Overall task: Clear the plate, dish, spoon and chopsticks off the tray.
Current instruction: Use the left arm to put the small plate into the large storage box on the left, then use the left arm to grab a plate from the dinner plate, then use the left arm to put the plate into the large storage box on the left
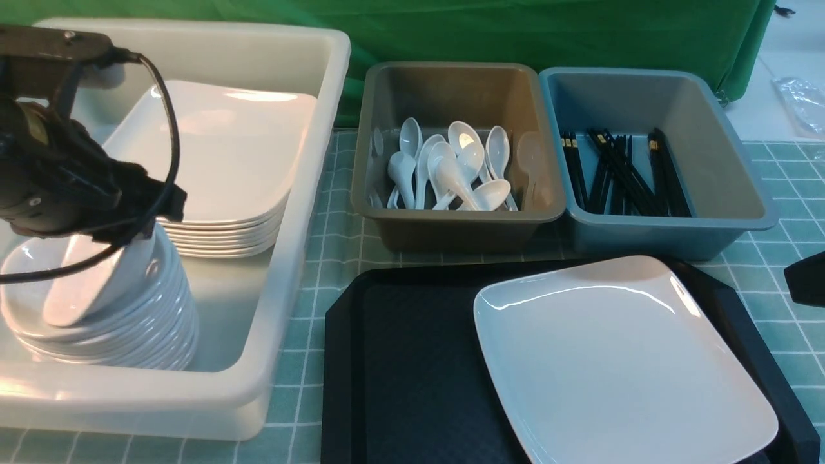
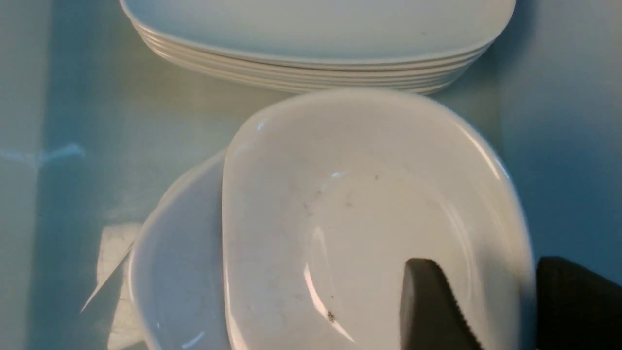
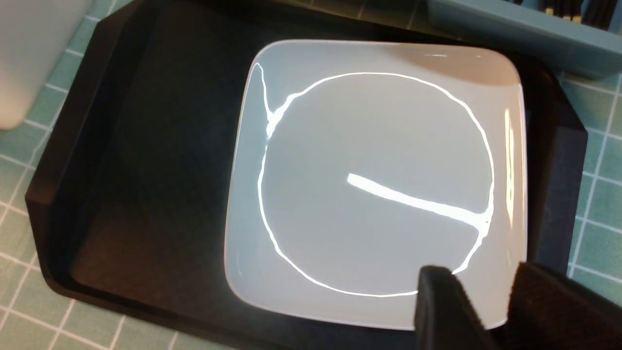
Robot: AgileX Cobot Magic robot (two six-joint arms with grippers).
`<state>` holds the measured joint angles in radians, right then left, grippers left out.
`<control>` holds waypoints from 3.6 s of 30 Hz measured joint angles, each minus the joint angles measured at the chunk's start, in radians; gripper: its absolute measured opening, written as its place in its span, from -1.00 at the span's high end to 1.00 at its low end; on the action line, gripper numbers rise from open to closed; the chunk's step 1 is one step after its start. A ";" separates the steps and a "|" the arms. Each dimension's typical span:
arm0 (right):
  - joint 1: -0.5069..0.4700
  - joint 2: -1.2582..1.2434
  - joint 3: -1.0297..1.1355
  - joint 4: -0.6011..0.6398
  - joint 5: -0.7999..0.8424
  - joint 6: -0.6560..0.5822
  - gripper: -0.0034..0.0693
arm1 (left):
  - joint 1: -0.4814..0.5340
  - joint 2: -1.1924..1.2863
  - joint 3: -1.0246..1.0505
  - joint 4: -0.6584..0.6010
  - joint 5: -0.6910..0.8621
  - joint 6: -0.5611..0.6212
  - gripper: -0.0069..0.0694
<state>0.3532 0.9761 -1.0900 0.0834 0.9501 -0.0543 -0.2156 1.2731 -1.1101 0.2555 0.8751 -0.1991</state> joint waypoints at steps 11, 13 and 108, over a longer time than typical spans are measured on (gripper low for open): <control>0.000 0.000 0.000 0.000 0.003 0.000 0.25 | 0.000 -0.060 -0.131 -0.135 0.002 -0.024 -0.54; 0.000 0.000 0.000 0.000 0.003 0.000 0.25 | 0.000 -0.066 -0.140 -0.315 0.004 0.025 -0.36; 0.000 0.000 0.000 -0.003 -0.010 0.000 0.24 | -0.446 0.370 -0.176 -0.560 -0.465 0.222 0.76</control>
<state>0.3532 0.9761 -1.0900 0.0804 0.9397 -0.0543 -0.6615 1.6433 -1.2859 -0.3043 0.4101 0.0225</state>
